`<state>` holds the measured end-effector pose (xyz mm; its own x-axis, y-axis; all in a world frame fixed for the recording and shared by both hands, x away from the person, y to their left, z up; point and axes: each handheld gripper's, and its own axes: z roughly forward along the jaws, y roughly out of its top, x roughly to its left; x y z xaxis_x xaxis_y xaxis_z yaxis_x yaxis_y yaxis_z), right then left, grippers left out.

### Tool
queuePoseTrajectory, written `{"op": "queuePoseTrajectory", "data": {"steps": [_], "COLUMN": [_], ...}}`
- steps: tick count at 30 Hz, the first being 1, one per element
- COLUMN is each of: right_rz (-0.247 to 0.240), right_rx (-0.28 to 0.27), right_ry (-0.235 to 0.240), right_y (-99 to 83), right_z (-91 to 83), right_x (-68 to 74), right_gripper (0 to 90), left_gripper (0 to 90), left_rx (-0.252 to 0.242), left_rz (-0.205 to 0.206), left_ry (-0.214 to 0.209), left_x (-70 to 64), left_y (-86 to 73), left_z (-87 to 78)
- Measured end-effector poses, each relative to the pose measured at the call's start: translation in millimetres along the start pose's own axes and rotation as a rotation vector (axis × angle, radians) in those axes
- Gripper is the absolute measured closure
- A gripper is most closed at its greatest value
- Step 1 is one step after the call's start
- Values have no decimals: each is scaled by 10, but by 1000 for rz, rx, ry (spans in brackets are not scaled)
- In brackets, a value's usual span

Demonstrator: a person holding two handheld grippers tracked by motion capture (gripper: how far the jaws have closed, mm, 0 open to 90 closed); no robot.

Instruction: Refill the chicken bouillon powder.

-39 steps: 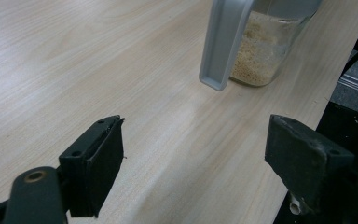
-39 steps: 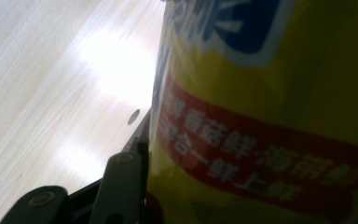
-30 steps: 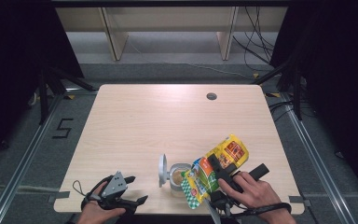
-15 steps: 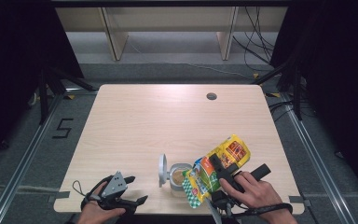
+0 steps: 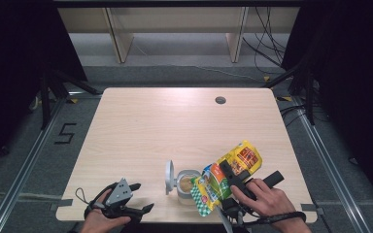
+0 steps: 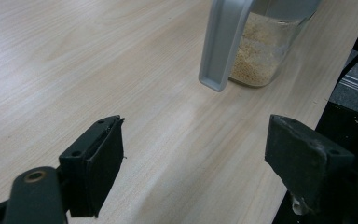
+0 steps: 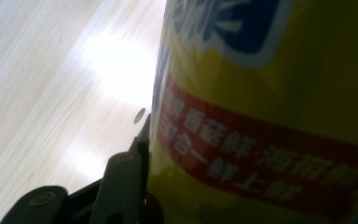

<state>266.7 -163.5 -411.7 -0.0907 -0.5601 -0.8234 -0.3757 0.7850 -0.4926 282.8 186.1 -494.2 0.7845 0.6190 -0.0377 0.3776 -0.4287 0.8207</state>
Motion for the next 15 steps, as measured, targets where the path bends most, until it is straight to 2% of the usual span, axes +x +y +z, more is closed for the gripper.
{"op": "queuePoseTrajectory", "data": {"steps": [2,3,4,5,8,9,10,13,14,15], "right_rz": [5,38,37,4,-3,15,-6,-4,21,-7], "right_rx": [3,13,11,0,3,10,10,8,12,5], "right_ry": [4,8,2,-3,1,3,4,5,6,3], "right_y": [-8,-2,-3,-12,0,4,-3,-2,8,4], "right_z": [-5,-15,-18,-11,-19,-18,-14,-18,-21,-15], "right_x": [4,20,16,-6,-4,7,-6,-1,13,-3], "right_gripper": [605,605,605,605,605,605,605,605,605,605], "left_gripper": [189,189,189,189,189,189,189,189,189,189], "left_rx": [1,1,2,2,7,11,0,0,1,-1], "left_rz": [-5,-4,-5,-5,5,8,-4,-5,-5,-5], "left_ry": [-3,-3,-3,-2,3,4,-1,-2,-3,0], "left_x": [-6,-7,-7,-7,0,4,-4,-6,-6,-7], "left_y": [-1,-1,1,1,1,1,-1,-1,2,0], "left_z": [3,3,2,3,0,-2,1,4,2,4]}}
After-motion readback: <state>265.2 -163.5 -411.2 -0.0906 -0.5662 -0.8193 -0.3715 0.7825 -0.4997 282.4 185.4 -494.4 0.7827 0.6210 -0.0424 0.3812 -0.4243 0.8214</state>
